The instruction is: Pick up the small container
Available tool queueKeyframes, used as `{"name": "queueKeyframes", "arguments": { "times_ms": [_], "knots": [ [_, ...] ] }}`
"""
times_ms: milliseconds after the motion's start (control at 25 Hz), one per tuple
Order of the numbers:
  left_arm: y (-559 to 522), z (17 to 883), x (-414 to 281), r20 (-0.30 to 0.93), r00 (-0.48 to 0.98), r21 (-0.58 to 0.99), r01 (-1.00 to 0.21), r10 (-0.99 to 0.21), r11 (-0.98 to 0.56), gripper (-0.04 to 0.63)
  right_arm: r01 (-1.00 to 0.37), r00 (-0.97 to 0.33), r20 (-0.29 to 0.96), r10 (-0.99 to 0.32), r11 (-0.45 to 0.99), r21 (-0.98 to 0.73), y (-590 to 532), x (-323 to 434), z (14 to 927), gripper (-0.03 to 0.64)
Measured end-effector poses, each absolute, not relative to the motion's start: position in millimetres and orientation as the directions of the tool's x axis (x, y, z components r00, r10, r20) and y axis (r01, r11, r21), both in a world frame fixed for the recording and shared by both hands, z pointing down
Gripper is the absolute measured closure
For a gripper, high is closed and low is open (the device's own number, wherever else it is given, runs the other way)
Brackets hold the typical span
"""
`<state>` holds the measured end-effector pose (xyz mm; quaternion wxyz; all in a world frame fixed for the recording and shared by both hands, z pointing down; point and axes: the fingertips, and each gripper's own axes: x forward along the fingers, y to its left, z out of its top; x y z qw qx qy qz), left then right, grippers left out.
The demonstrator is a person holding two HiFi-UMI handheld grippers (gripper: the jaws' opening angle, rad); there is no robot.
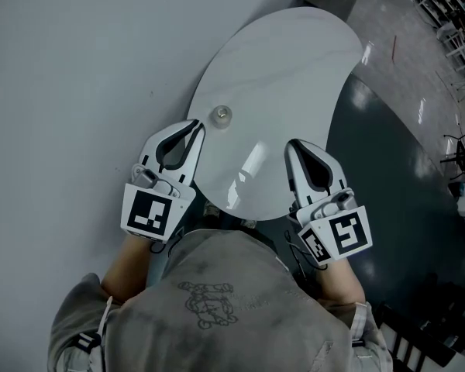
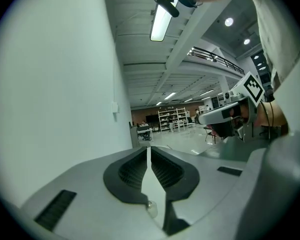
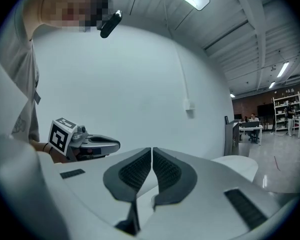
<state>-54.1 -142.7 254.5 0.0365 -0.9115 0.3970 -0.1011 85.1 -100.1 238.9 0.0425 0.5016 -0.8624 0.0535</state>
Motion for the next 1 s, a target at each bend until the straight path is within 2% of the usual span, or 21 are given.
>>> {"name": "queueKeyframes", "arguments": {
  "times_ms": [120,160,200,240,600,1000],
  "knots": [
    [-149.1,253.8,-50.0,0.13,0.668,-0.148,-0.718,-0.733,-0.68,0.57,-0.862,-0.507,0.117,-0.854,0.507,-0.031,-108.0,84.3,238.8,0.584],
    [-152.1,253.6,-48.3,0.121,0.671,-0.149,-0.716,-0.731,-0.682,0.531,-0.86,-0.509,0.112,-0.853,0.51,-0.026,-111.0,84.3,238.8,0.584],
    [-155.2,253.3,-45.8,0.114,0.677,-0.151,-0.712,-0.727,-0.686,0.453,-0.859,-0.511,0.107,-0.853,0.511,-0.022,-113.8,84.6,238.5,0.584],
    [-158.3,252.8,-43.0,0.106,0.684,-0.155,-0.705,-0.721,-0.692,0.404,-0.859,-0.511,0.101,-0.854,0.512,-0.019,-116.6,85.0,238.0,0.584],
    [-219.7,283.3,-22.7,0.105,0.72,-0.192,-0.662,-0.686,-0.724,0.28,-0.848,-0.522,0.078,-0.849,0.526,0.058,-162.8,71.8,237.7,0.584],
    [-246.4,362.8,5.9,0.191,0.767,-0.187,-0.584,-0.613,-0.79,0.247,-0.823,-0.561,0.123,-0.819,0.568,0.027,-209.7,61.4,278.3,0.584]
  ]
}}
